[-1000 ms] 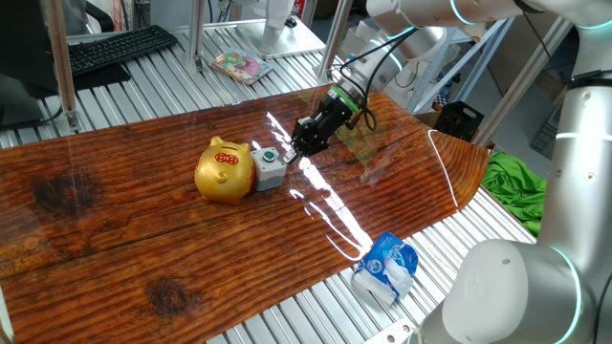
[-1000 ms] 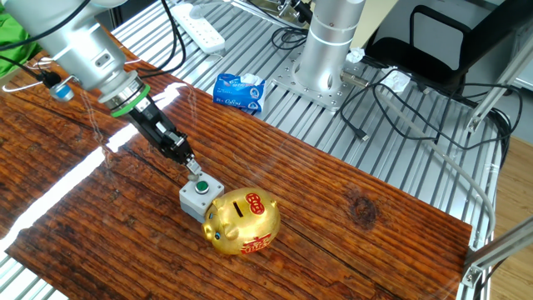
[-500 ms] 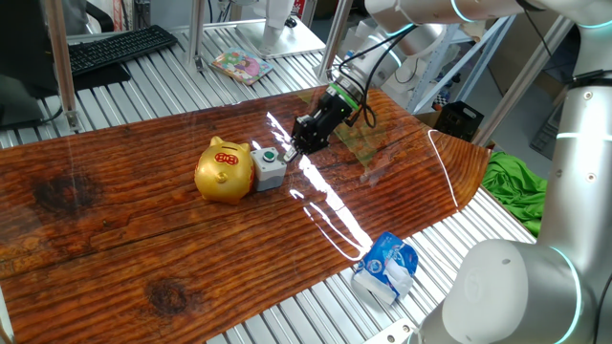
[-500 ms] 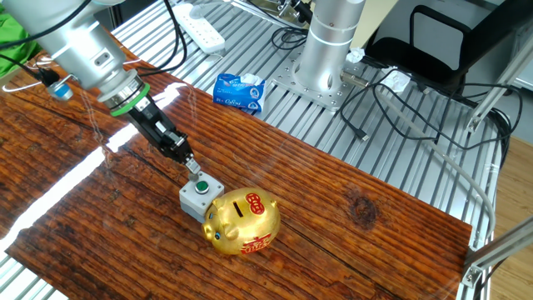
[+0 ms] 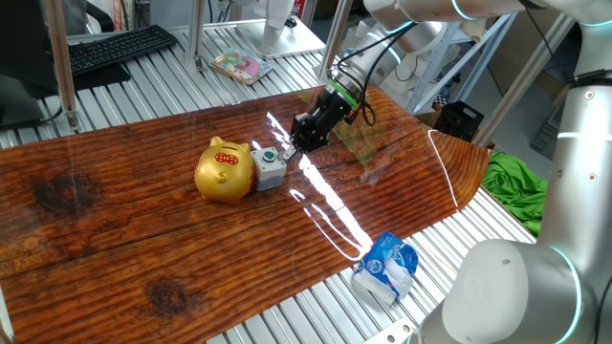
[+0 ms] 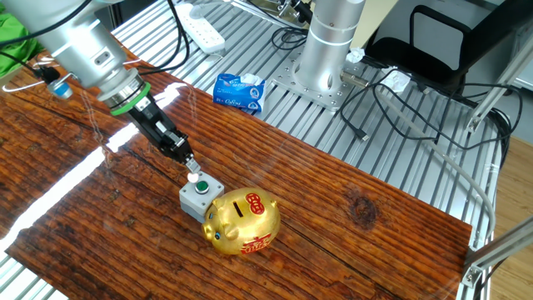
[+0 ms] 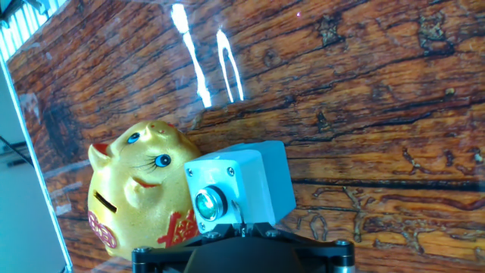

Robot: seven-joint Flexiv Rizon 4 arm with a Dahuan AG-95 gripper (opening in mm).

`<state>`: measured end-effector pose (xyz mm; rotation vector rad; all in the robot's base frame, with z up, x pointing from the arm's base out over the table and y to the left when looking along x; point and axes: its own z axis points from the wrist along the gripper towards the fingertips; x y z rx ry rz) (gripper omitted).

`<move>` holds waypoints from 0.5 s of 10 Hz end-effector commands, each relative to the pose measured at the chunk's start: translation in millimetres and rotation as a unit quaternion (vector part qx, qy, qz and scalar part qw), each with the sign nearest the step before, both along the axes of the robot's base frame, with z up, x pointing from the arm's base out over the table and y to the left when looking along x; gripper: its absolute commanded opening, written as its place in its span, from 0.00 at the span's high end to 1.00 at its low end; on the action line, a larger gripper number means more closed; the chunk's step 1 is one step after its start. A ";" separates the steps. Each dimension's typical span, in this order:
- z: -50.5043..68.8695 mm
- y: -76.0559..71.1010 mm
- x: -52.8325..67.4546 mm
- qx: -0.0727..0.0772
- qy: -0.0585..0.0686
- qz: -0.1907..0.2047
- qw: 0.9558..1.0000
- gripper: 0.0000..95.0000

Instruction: Drop coins into a piggy bank

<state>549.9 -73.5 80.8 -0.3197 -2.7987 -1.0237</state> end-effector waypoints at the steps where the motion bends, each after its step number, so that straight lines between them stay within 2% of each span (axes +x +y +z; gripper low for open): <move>1: 2.5 1.8 1.0 -0.001 0.004 -0.008 1.000 1.00; 5: 8.6 7.6 2.9 -0.014 0.010 -0.019 1.000 1.00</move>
